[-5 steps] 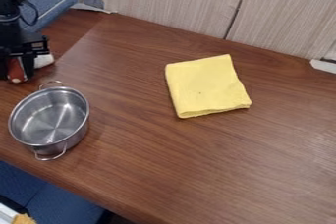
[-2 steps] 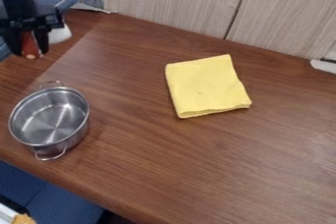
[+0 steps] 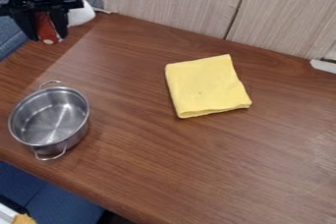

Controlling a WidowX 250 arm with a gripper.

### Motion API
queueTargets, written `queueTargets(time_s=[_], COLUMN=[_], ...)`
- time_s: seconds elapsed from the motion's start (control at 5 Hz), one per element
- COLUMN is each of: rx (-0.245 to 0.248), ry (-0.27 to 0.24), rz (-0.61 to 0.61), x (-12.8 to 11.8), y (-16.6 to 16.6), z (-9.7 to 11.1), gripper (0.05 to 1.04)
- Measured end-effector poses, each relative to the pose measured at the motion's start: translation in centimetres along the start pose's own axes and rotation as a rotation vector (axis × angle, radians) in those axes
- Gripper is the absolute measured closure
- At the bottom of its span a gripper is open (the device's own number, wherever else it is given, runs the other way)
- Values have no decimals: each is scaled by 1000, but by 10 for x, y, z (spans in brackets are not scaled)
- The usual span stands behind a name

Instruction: Move the brown mushroom below the yellow cloth

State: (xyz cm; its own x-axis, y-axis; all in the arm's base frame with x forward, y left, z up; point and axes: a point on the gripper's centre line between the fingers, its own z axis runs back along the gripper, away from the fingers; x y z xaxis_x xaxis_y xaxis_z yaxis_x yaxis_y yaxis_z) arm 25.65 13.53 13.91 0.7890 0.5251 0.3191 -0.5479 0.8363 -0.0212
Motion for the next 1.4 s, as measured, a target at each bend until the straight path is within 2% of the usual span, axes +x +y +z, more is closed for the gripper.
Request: queueTargets(time_s=[0.2,0.4,0.6,0.8,1.0,1.4], rx=[-39,-58,-67,-89,-109,-99], ry=[-20,-5,44,72,98,146], rz=[-78,-177,-294,-371,-423,-502], x=[-36,-70,-101,-123,-136,-158], y=[-13,-29,-51,-65,-78,-94], z=[21,23,8,-4,-13,-42], gripper=[571,571,571,571,571,571])
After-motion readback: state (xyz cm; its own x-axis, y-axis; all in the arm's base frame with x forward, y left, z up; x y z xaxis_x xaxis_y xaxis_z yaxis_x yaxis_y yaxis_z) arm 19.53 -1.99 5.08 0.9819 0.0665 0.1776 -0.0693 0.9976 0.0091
